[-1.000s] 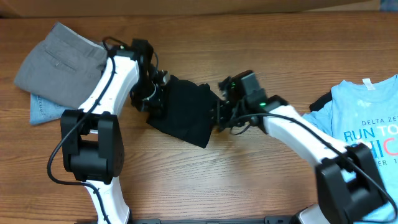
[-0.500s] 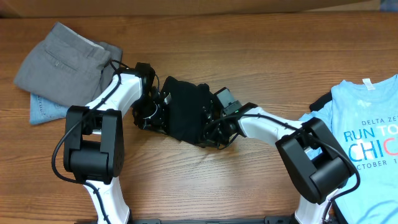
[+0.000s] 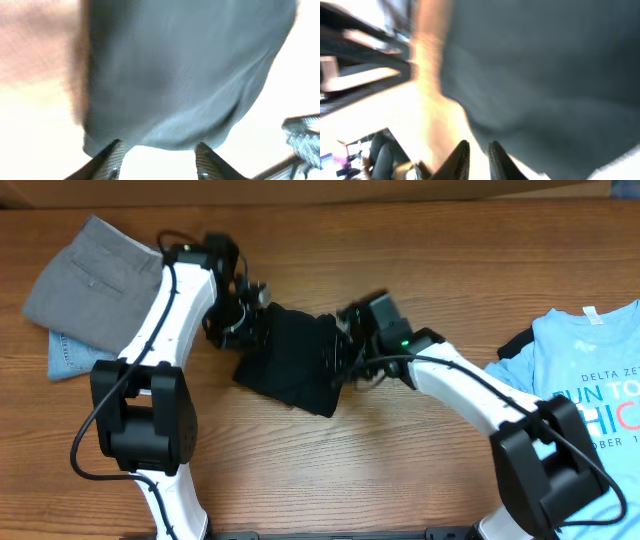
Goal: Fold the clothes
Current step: 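Grasp the folded polo with both grippers from left and right sides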
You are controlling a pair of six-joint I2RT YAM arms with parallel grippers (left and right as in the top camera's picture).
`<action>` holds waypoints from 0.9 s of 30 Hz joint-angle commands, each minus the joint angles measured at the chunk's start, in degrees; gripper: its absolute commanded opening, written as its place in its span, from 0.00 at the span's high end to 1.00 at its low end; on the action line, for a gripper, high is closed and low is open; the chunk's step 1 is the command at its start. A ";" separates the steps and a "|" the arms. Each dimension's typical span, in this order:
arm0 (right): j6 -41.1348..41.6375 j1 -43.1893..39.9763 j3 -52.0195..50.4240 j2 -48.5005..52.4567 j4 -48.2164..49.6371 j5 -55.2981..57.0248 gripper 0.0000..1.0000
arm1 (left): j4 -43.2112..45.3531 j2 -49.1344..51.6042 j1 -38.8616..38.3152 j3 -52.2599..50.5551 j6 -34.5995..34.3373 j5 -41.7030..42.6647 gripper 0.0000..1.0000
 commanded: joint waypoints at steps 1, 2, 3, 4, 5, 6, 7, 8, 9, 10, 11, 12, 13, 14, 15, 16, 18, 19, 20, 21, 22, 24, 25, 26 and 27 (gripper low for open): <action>0.87 -1.38 1.33 -1.18 2.93 4.66 0.81 | 3.58 -1.86 0.31 2.36 0.59 0.24 0.45; 1.86 -1.60 1.31 -0.98 3.58 7.06 0.81 | 5.57 -1.64 0.31 2.05 0.44 0.24 0.46; 2.36 -1.68 1.31 -0.70 4.26 8.98 0.81 | 7.67 -1.44 0.24 1.55 0.44 0.22 0.47; 2.51 -1.79 1.31 -0.22 5.09 10.75 0.81 | 9.81 -1.11 0.22 0.87 0.02 0.20 0.49; 2.49 -1.88 1.31 0.35 5.79 12.02 0.81 | 12.26 -0.81 0.22 -0.04 -0.74 0.20 0.50; 2.49 -1.95 1.29 0.98 6.38 12.98 0.81 | 14.27 -0.39 0.22 -0.94 -1.44 0.20 0.52; 2.47 -1.95 1.29 1.79 6.95 13.94 0.81 | 16.06 -0.04 0.22 -1.92 -2.03 0.20 0.55; 2.47 -1.99 1.29 2.78 7.30 15.41 0.82 | 17.77 0.31 0.22 -3.08 -2.25 0.24 0.59; 2.47 -2.05 1.29 3.63 7.52 16.50 0.82 | 19.17 0.61 0.22 -4.28 -2.67 0.33 0.61; 2.47 -2.10 1.29 4.50 7.72 17.07 0.83 | 20.46 0.96 0.22 -5.62 -2.75 0.94 0.62; 2.47 -2.25 1.29 5.33 7.96 17.05 0.85 | 21.38 1.33 0.22 -6.78 -2.73 1.57 0.62; 2.47 -2.45 1.29 6.34 8.15 17.05 0.86 | 21.86 1.49 0.22 -7.80 -2.73 1.90 0.64; 2.47 -2.62 1.29 7.19 8.33 17.07 0.86 | 22.23 1.77 0.22 -8.79 -2.73 1.95 0.65; 2.56 -2.82 1.29 8.11 8.33 17.05 0.87 | 22.45 1.79 0.22 -9.70 -2.73 1.92 0.67; 3.02 -3.02 1.29 8.96 8.24 17.05 0.88 | 22.75 1.81 0.24 -10.64 -2.73 1.66 0.68; 3.19 -3.26 1.29 9.84 7.89 17.03 0.89 | 22.99 1.81 0.28 -11.41 -2.71 1.60 0.68; 3.34 -3.54 1.29 11.52 6.69 17.09 0.91 | 22.58 1.81 0.39 -12.00 -2.71 0.50 0.73; 3.37 -3.56 1.29 12.24 5.79 17.59 0.92 | 22.36 1.81 0.48 -12.02 -2.73 -0.04 0.77; 3.52 -3.54 1.29 12.83 4.70 18.23 0.94 | 22.40 1.77 0.59 -12.00 -2.78 0.02 0.78; 3.61 -3.54 1.29 13.42 3.32 19.08 0.94 | 22.62 1.70 0.70 -11.93 -3.37 0.11 0.76; 3.56 -3.54 1.29 13.60 2.12 19.74 0.94 | 22.82 1.70 0.74 -11.76 -3.98 0.11 0.72; 3.54 -3.54 1.33 13.49 0.44 20.46 0.94 | 22.71 1.70 0.92 -10.86 -4.55 0.24 0.70; 3.52 -3.54 1.36 13.14 -0.02 20.15 0.93 | 22.36 1.66 0.98 -10.32 -4.72 0.22 0.69; 3.26 -3.54 1.36 12.57 -0.72 19.85 0.93 | 21.64 1.55 1.09 -9.46 -4.70 0.17 0.68; 3.04 -3.54 1.36 11.78 -1.44 19.85 0.92 | 20.76 1.40 1.29 -8.39 -4.66 -0.04 0.67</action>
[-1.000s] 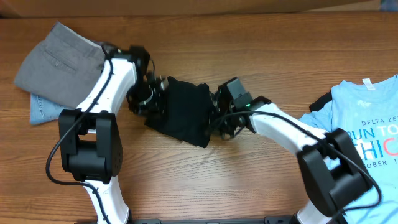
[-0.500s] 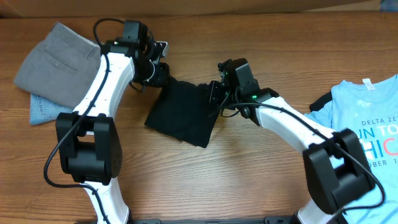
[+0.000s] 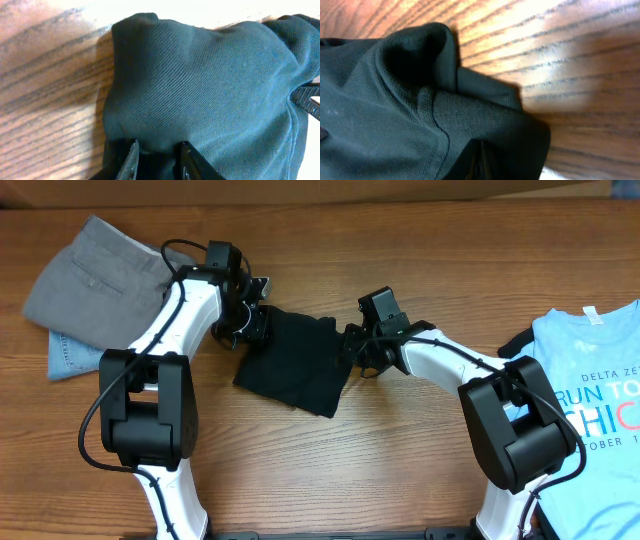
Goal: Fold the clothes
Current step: 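Grasp the folded polo with both grippers from left and right sides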
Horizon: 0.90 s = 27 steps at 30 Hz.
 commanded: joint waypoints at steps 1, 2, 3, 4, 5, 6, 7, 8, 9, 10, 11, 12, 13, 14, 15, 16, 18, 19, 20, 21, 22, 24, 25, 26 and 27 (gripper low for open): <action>-0.68 -0.07 -0.66 -1.14 -3.21 2.56 0.92 | -2.69 -0.28 1.14 4.28 -1.01 -0.52 0.67; -1.57 -0.07 -0.66 -2.19 -3.98 2.56 0.92 | -3.91 -0.35 1.42 5.68 -1.01 -0.50 0.65; -2.73 -0.07 -0.66 -3.67 -4.92 2.56 0.90 | -5.73 -0.35 1.92 7.80 -0.96 -0.61 0.62; -3.61 -0.07 -0.66 -5.01 -5.77 2.56 0.89 | -7.39 -0.35 2.36 9.68 -0.57 -0.63 0.59; -4.11 -0.07 -0.63 -6.56 -6.64 2.54 0.89 | -8.87 -0.35 2.80 11.43 -0.31 -0.61 0.55; -4.72 -0.07 -0.63 -8.15 -7.37 2.47 0.89 | -10.32 -0.35 3.17 12.92 -0.20 -0.61 0.51; -4.92 -0.07 -0.63 -10.03 -8.20 2.49 0.89 | -11.76 -0.35 3.50 14.23 -0.13 -0.59 0.47; -4.90 -0.04 -0.63 -11.65 -8.85 2.21 0.89 | -13.22 -0.35 3.87 15.34 -0.07 -0.33 0.41; -4.92 0.00 -0.63 -13.20 -9.27 1.44 0.89 | -14.25 -0.35 4.15 15.80 0.28 -0.20 0.35; -4.94 0.00 -0.63 -14.58 -9.53 0.59 0.89 | -14.95 -0.35 4.35 15.89 0.76 -0.17 0.28; -4.96 0.00 -0.63 -15.96 -9.70 -0.68 0.89 | -15.87 -0.35 4.50 15.87 1.66 -0.17 0.22; -5.11 0.00 -0.63 -16.85 -9.68 -2.21 0.89 | -16.68 -0.22 4.55 15.76 2.71 -0.17 0.19; -5.11 0.00 -0.63 -17.46 -9.60 -3.91 0.89 | -17.42 -0.15 4.55 15.56 3.65 -0.15 0.17; -5.11 0.00 -0.66 -17.77 -9.35 -5.95 0.89 | -18.01 -0.07 4.57 15.21 4.44 -0.13 0.15; -5.11 0.00 -0.66 -17.77 -9.11 -7.69 0.89 | -18.32 -0.07 4.57 14.86 5.20 0.26 0.14; -5.11 0.00 -0.68 -17.64 -8.94 -9.16 0.89 | -18.34 -0.04 4.57 14.43 6.21 0.96 0.11; -5.11 0.13 -0.70 -16.98 -8.90 -9.84 0.89 | -17.68 -0.02 4.52 13.22 8.37 3.39 0.08; -5.11 0.31 -0.76 -16.41 -8.61 -9.75 0.89 | -16.96 0.07 4.52 12.50 8.50 4.35 0.07; -5.11 0.46 -0.81 -15.74 -8.20 -9.77 0.89 | -16.17 0.20 4.52 11.74 8.46 4.92 0.06; -5.14 0.70 -0.81 -14.91 -7.78 -9.77 0.89 | -15.39 0.31 4.52 10.91 8.46 4.98 0.05; -5.14 0.92 -0.83 -13.94 -7.41 -9.77 0.89 | -14.43 0.63 4.52 9.99 8.46 4.94 0.05; -5.11 1.51 -0.83 -11.47 -6.73 -10.03 0.89 | -12.35 1.44 4.52 7.93 8.44 4.96 0.04; -5.11 1.73 -0.83 -10.32 -6.56 -10.14 0.89 | -11.41 2.01 4.52 6.99 8.44 4.96 0.03; -5.16 1.97 -0.83 -9.11 -6.34 -10.45 0.89 | -10.67 2.64 4.52 6.19 8.44 4.98 0.03; -5.14 2.27 -0.83 -7.78 -6.08 -10.91 0.89 | -10.12 3.32 4.52 5.53 8.44 5.07 0.03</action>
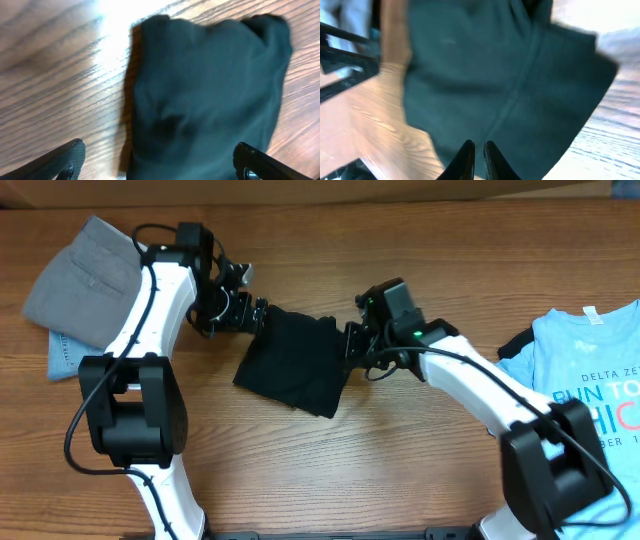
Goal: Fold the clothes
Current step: 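Grasp the folded polo with both grippers from left and right sides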
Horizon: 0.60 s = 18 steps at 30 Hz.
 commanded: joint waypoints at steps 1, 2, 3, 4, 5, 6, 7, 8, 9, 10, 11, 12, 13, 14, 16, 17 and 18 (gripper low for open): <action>-0.44 1.18 -0.20 4.11 0.66 -1.84 0.89 | 1.20 3.52 -0.22 -2.80 1.75 2.36 0.03; -0.44 1.38 -0.20 5.11 0.79 -2.03 0.89 | 1.33 4.35 -0.22 -2.97 1.75 2.84 0.04; -0.44 1.66 -0.20 6.19 0.92 -2.27 0.89 | 1.38 5.22 -0.22 -2.99 1.73 2.91 0.04; -0.44 1.86 -0.20 7.06 1.05 -2.27 0.89 | 1.40 5.95 -0.24 -2.99 1.73 2.89 0.05; -0.44 2.03 -0.20 7.85 1.14 -2.25 0.89 | 1.49 6.62 -0.22 -2.99 1.75 2.84 0.05; -0.42 2.14 -0.20 8.61 1.14 -2.25 0.89 | 1.66 7.15 -0.22 -3.02 1.75 2.86 0.05; -0.39 2.14 -0.20 9.35 1.14 -2.34 0.89 | 1.97 7.85 -0.22 -3.02 1.75 2.86 0.05; -0.39 2.14 -0.20 9.81 1.14 -2.47 0.89 | 2.16 8.24 -0.24 -3.04 1.73 2.97 0.05; -0.42 2.12 -0.20 10.32 1.14 -2.47 0.89 | 2.27 8.81 -0.31 -3.04 1.75 3.43 0.07; -0.39 2.12 -0.20 10.58 1.11 -2.47 0.89 | 2.25 9.31 -0.44 -3.04 2.01 4.66 0.08; -0.39 2.12 -0.20 10.91 1.16 -2.47 0.89 | 2.01 9.77 -0.61 -3.06 2.67 6.69 0.09; -0.39 2.14 -0.20 11.08 1.16 -2.49 0.89 | 1.62 10.45 -0.85 -3.06 3.96 9.42 0.10; -0.39 2.14 -0.20 11.19 1.16 -2.49 0.89 | 1.18 10.75 -1.09 -3.06 5.20 11.93 0.11; -0.39 2.12 -0.20 11.19 1.14 -2.49 0.89 | 0.90 11.32 -1.36 -3.10 6.56 14.14 0.12; -0.39 2.14 -0.20 11.19 1.14 -2.49 0.89 | 0.02 12.09 -2.08 -3.10 8.74 16.72 0.13; -0.39 2.12 -0.20 11.19 1.14 -2.49 0.89 | -0.44 12.44 -2.56 -3.13 9.46 16.72 0.14; -0.39 2.14 -0.20 11.19 1.11 -2.49 0.89 | -0.79 12.83 -2.99 -3.15 10.10 16.35 0.14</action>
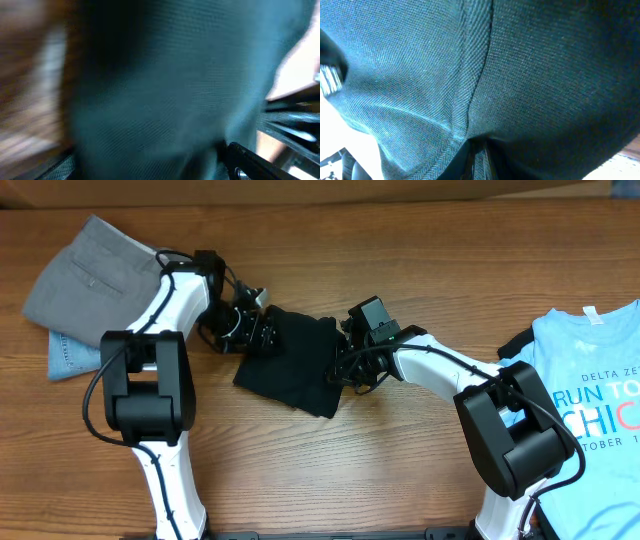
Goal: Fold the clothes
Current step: 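Grasp the folded polo with both grippers from left and right sides, then carry the folded polo with the left gripper onto the grey trousers stack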
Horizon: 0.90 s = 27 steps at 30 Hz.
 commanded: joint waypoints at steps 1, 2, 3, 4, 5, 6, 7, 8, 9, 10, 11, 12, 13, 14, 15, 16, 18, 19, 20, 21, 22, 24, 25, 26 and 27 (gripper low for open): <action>-0.44 0.28 -0.17 1.42 -0.09 0.07 0.89 | -0.72 4.66 -2.67 -0.90 4.81 3.17 0.14; -0.44 0.31 -0.17 1.42 -0.07 0.07 0.89 | -1.07 4.98 -3.02 -0.92 5.42 3.17 0.14; -0.44 0.31 -0.17 1.42 -0.07 0.07 0.89 | -1.36 5.53 -3.43 -0.92 6.05 3.13 0.16; -0.44 0.31 -0.17 1.42 -0.07 0.07 0.89 | -1.57 5.92 -3.87 -1.03 6.47 2.93 0.20; -0.42 0.28 -0.17 1.42 -0.07 0.07 0.89 | -1.53 6.27 -4.20 -1.27 6.47 2.75 0.27; -0.44 0.31 -0.17 1.42 -0.07 0.07 0.89 | -1.44 6.43 -4.46 -1.55 6.45 2.78 0.35; -0.44 0.31 -0.17 1.42 -0.07 0.07 0.89 | -1.40 6.56 -4.63 -1.77 6.47 2.78 0.46; -0.44 0.31 -0.17 1.42 -0.09 -0.04 0.89 | -1.38 6.56 -4.76 -1.95 6.47 2.78 0.55; -0.44 0.31 -0.17 1.42 -0.09 -0.13 0.89 | -1.42 6.56 -4.83 -2.01 6.45 2.78 0.64; -0.44 0.31 -0.17 1.42 -0.09 -0.13 0.89 | -1.44 6.56 -4.83 -1.99 6.45 2.78 0.70; -0.44 0.31 -0.17 1.42 -0.07 -0.20 0.90 | -1.44 6.56 -4.83 -1.99 6.45 2.80 0.76; -0.44 0.28 -0.15 1.40 -0.09 -0.72 0.91 | -1.49 6.56 -4.81 -1.97 6.45 2.80 0.80; -0.46 0.28 -0.09 1.38 -0.22 -1.53 0.91 | -1.60 6.54 -4.72 -1.95 6.45 2.82 0.84; -0.42 0.20 -0.04 1.22 -0.35 -2.58 0.93 | -2.03 6.51 -4.59 -1.79 6.45 2.84 0.87; -0.42 -0.07 -0.04 0.90 -0.35 -3.89 0.93 | -2.62 6.43 -4.46 -1.57 6.47 3.02 0.89; -0.42 -0.42 -0.04 0.15 -0.57 -5.05 0.93 | -3.39 6.40 -4.24 -1.09 6.47 3.02 0.93; -0.46 -1.01 0.00 -2.10 -1.46 -5.11 0.93 | -5.40 6.25 -3.76 0.44 6.49 3.15 0.96; -0.48 -1.36 0.00 -3.58 -1.86 -5.05 0.93 | -6.73 6.08 -3.52 1.62 6.93 3.54 0.96; -0.48 -1.75 0.00 -5.25 -2.10 -5.07 0.93 | -8.66 5.90 -3.17 3.45 7.32 3.93 0.96; -0.48 -2.16 0.00 -7.08 -2.27 -5.05 0.93 | -10.36 5.77 -2.75 5.40 7.30 3.93 0.96; -0.52 -2.67 0.00 -8.90 -2.32 -5.05 0.93 | -12.11 5.53 -2.23 7.54 7.30 4.00 0.96; -0.50 -3.96 0.00 -13.44 -2.32 -5.05 0.93 | -16.15 4.87 -0.70 13.60 7.26 4.61 0.96; -0.48 -4.48 0.00 -15.15 -2.36 -5.03 0.92 | -17.73 4.55 0.00 16.33 7.26 4.96 0.96; -0.48 -5.07 0.00 -16.85 -2.51 -5.03 0.92 | -18.97 4.42 0.79 19.12 6.93 5.03 0.96; -0.48 -5.55 0.00 -18.16 -2.73 -5.03 0.92 | -20.06 4.24 1.64 21.97 6.29 5.20 0.96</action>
